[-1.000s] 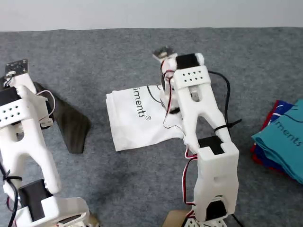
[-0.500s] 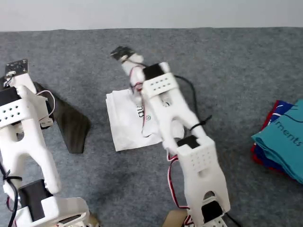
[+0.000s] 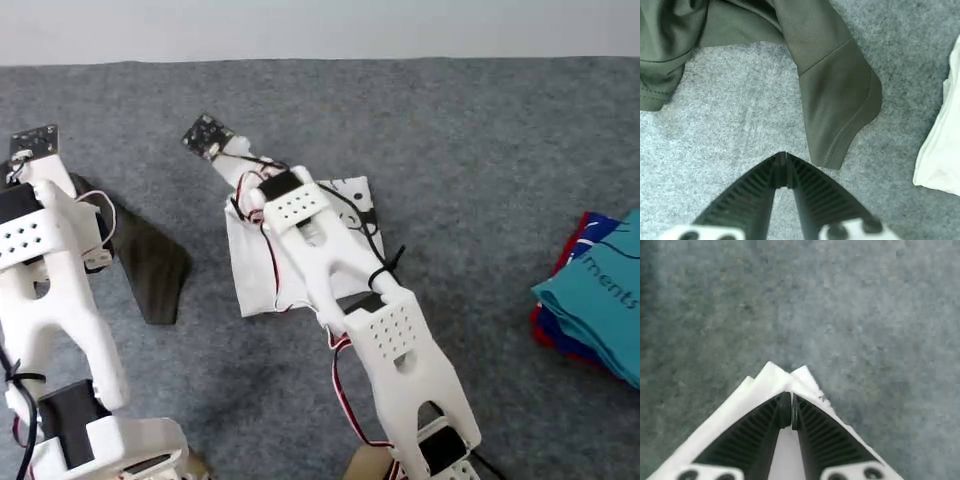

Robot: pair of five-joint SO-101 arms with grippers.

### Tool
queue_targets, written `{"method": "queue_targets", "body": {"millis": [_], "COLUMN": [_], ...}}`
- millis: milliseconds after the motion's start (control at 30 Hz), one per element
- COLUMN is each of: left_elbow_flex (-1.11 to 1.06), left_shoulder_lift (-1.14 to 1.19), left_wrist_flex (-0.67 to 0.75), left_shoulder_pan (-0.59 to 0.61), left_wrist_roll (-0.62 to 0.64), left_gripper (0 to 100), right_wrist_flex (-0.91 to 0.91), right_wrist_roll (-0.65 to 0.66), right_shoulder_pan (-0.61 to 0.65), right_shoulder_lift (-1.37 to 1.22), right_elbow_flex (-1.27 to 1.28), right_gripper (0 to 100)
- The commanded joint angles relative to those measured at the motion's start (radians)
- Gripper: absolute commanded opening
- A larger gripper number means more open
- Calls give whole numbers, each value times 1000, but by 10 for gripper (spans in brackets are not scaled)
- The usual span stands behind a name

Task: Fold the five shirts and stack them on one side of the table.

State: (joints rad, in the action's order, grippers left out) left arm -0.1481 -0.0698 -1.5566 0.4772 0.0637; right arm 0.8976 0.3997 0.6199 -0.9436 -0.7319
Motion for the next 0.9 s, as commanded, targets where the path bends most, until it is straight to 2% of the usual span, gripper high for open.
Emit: {"method": "queue_targets", "body": {"millis": [0,267,467,700,867], "left_elbow_flex": [35,35,35,35,35], "left_shoulder_lift": [-44,-48,-49,-44,-49], "left_wrist_flex": [3,3,3,3,2], "left_shoulder_pan": [5,5,5,5,8], "left_wrist_roll": [-9,-9,-9,-5,-5], "left_gripper": [3,3,3,3,3], "right_wrist_flex": [-24,-13,90,160,96], "right_wrist_roll": [58,74,72,69,69], "right_shoulder_pan": [1,5,36,105,61], "right_shoulder_lift": [2,151,251,193,87], "right_elbow_flex": [-46,-48,-48,-41,-46], "right_gripper": [10,10,10,10,10]}}
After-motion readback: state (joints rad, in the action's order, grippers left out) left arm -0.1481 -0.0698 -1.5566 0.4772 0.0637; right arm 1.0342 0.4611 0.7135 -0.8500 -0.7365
